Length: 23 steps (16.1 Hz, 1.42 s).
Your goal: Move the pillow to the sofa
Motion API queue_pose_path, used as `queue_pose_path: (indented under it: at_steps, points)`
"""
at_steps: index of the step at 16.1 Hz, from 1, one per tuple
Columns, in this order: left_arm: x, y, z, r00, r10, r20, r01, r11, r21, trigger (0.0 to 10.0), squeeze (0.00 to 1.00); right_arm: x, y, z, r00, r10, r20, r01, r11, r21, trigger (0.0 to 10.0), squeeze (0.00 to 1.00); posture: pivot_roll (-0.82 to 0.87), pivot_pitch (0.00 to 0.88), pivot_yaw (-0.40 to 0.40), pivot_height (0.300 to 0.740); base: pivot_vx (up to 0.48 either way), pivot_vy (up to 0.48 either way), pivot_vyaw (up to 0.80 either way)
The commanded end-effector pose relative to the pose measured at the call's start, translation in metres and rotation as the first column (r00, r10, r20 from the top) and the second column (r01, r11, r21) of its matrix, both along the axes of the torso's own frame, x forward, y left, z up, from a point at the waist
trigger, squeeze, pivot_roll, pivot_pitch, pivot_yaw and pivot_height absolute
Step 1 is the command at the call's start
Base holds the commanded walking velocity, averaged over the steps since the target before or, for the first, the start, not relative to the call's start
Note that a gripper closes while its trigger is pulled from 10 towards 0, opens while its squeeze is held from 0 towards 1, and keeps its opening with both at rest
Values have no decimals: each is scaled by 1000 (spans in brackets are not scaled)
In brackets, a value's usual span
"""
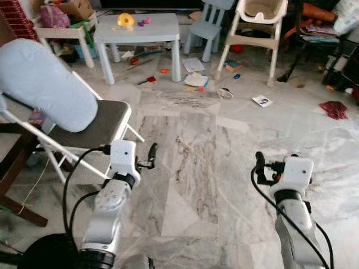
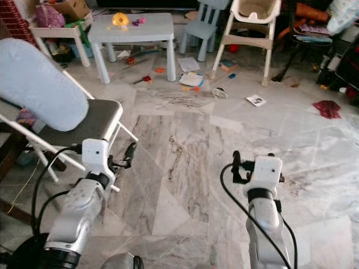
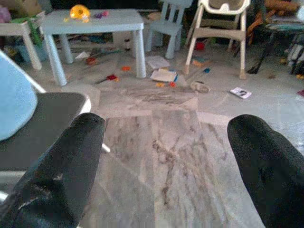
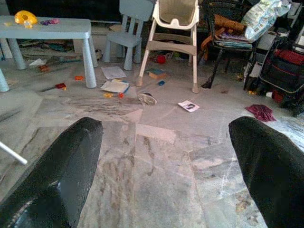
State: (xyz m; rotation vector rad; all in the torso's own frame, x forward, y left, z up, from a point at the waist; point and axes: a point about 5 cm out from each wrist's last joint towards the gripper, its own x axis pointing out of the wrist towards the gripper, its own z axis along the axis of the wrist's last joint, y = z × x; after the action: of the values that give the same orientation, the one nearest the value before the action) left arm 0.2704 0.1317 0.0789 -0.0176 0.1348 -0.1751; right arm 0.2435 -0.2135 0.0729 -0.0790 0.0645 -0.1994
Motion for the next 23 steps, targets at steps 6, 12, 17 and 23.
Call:
queue_pose_path:
  at_steps: [6,12,17,23]
  points:
    - [2,4,4,1000,-10,-8,10,1000,-26,10000,0,-8,2,-11,998,-53,-46,53,998,15,10000,0,-9,0,23,740,0,0,-133]
    - [17,-4,10,1000,-17,10,18,998,-65,10000,0,9,-1,-4,998,-53,-16,53,999,-3,10000,0,-18,0,27,740,0,0,-800]
    - [19,-6,10,1000,-4,-3,4,995,-97,10000,0,12,-2,-3,998,-55,-12,55,998,-6,10000,0,-25,0,24,740,0,0,-800]
    - [20,-8,10,1000,-26,3,26,994,-103,10000,0,13,-4,-3,998,-65,-13,65,998,-13,10000,0,-29,0,24,740,0,0,-800]
